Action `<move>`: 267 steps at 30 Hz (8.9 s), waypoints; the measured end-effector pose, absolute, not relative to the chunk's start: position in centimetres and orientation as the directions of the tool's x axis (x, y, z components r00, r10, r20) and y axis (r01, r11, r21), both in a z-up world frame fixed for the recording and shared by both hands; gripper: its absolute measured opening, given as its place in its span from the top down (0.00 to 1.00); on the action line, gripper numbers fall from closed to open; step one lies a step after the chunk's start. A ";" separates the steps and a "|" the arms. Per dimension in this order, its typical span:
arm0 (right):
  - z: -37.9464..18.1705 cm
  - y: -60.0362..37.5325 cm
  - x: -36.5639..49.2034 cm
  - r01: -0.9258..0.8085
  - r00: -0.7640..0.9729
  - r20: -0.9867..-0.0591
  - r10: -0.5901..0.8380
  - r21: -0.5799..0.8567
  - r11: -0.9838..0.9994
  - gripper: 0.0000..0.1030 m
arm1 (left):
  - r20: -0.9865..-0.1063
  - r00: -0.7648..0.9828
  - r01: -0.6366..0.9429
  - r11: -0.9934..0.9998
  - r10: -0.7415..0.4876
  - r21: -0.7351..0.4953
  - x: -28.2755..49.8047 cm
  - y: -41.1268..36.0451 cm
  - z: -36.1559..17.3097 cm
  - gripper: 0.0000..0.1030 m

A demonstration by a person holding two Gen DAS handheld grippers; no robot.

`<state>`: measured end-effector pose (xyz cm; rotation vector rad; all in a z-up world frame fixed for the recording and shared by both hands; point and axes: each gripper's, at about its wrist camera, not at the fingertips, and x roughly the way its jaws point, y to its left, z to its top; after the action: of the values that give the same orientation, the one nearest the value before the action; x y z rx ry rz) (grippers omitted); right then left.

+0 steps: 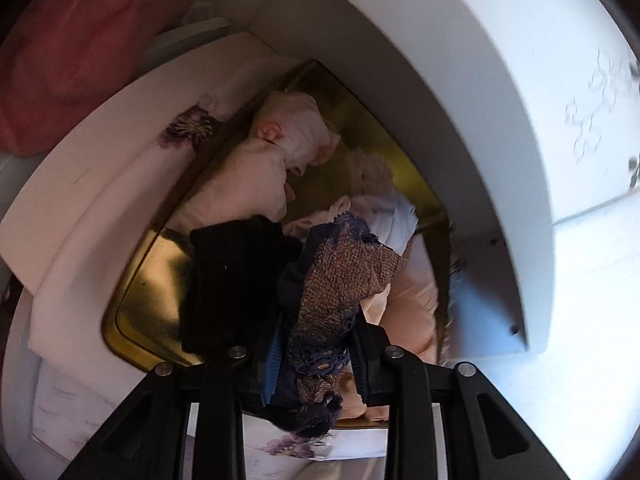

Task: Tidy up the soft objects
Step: 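Carry the dark lace garment into the gold tray and open the left tool, then move the empty left tool back over the drawer, then grasp the rolled cream knit garment in the drawer with the right tool, then grasp the lavender knit garment with the left tool while the right tool holds the cream garment, then carry the cream garment into the gold tray with the right tool while the left tool holds the lavender garment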

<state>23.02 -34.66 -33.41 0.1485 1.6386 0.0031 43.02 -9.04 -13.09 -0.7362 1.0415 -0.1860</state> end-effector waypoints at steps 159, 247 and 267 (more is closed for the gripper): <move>-29.0 -50.5 27.9 0.495 0.096 -0.987 -0.131 -0.066 0.867 0.52 | -0.962 0.220 -0.020 0.985 -0.160 -0.169 26.4 -6.6 -21.5 0.45; -29.6 -42.6 26.1 0.261 0.048 -0.997 -0.064 -0.050 0.964 0.54 | -0.983 0.155 0.114 0.990 -0.097 -0.080 29.2 -12.9 -24.4 0.57; -17.9 -37.3 23.3 0.007 0.323 -0.941 0.103 0.111 0.994 0.55 | -0.978 0.196 0.110 0.993 -0.067 -0.046 27.1 -11.2 -26.0 0.57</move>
<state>23.27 -37.33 -17.87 0.1012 1.2414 0.0634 27.09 -11.16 -25.96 0.0366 1.3677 -0.1241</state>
